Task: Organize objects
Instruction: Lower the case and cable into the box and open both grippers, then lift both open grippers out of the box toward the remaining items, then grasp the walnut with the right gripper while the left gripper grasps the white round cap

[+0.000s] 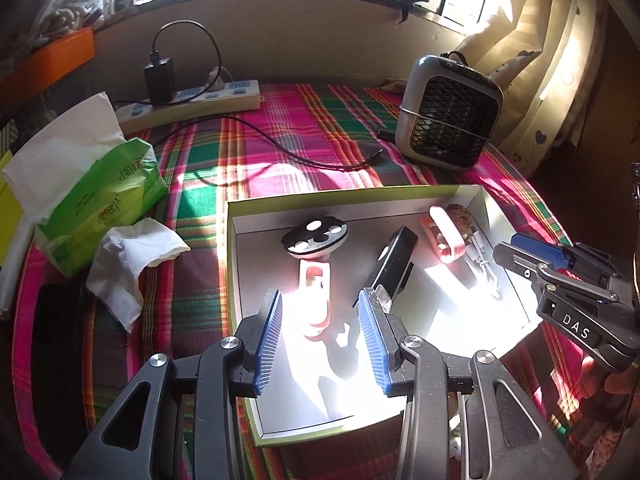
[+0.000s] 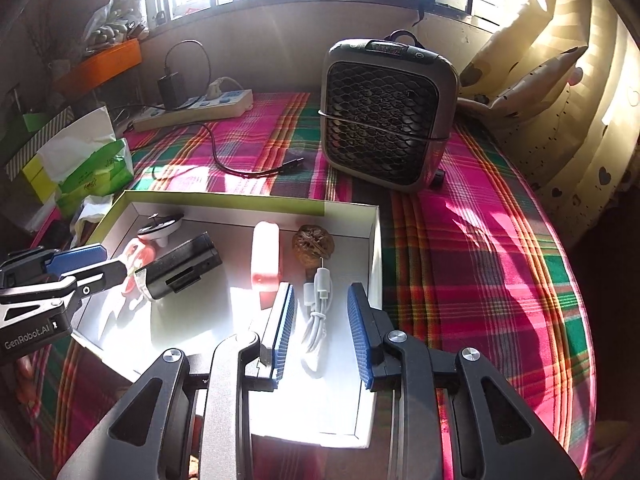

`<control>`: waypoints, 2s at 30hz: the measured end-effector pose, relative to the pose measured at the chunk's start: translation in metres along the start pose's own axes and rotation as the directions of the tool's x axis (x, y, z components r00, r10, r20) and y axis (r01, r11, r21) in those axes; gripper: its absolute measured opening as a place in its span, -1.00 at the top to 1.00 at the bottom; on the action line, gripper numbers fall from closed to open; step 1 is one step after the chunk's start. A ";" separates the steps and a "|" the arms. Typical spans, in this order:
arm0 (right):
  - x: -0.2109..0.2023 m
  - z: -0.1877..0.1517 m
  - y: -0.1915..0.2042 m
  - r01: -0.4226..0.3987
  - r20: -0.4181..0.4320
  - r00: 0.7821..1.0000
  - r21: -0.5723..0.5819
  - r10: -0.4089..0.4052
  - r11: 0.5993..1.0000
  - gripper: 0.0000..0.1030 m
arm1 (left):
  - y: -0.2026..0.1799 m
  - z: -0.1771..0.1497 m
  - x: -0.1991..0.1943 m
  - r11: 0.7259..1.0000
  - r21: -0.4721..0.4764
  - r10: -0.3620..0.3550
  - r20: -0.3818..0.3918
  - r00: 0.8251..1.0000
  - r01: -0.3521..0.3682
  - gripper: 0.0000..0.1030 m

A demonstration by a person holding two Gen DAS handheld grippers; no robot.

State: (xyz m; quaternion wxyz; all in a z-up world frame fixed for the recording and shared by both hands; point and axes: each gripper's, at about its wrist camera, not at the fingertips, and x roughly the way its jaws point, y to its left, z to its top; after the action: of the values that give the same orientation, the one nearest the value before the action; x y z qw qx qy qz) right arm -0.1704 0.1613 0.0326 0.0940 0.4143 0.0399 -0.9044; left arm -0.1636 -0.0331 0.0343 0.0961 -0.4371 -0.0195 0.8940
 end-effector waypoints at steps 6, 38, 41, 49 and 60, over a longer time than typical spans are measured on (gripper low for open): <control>-0.014 -0.006 0.003 -0.003 0.017 1.000 0.005 0.003 1.000 0.44 | -0.002 -0.008 -0.017 1.000 -0.001 -0.001 0.032 0.999 0.001 0.27; -0.053 -0.086 0.047 -0.123 -0.001 0.992 0.059 0.123 0.991 0.20 | -0.004 -0.085 -0.055 0.980 -0.005 -0.198 0.008 0.980 0.198 0.26; -0.051 -0.086 0.045 -0.139 -0.006 0.990 0.080 0.140 0.987 0.17 | -0.005 -0.084 -0.052 0.977 -0.001 -0.214 -0.001 0.977 0.214 0.26; -0.039 -0.088 0.047 -0.174 -0.041 0.983 0.097 0.179 0.980 0.12 | -0.005 -0.085 -0.049 0.973 -0.015 -0.229 -0.011 0.973 0.228 0.26; -0.037 -0.089 0.038 -0.176 -0.022 0.984 0.088 0.178 0.980 0.35 | -0.008 -0.084 -0.045 0.975 -0.030 -0.223 -0.027 0.974 0.222 0.26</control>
State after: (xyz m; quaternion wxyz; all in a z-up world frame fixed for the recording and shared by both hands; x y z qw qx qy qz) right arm -0.0728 0.1425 0.0022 0.1557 0.4335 -0.0347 -0.8869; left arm -0.0697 -0.0374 0.0187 0.1901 -0.4470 -0.0788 0.8705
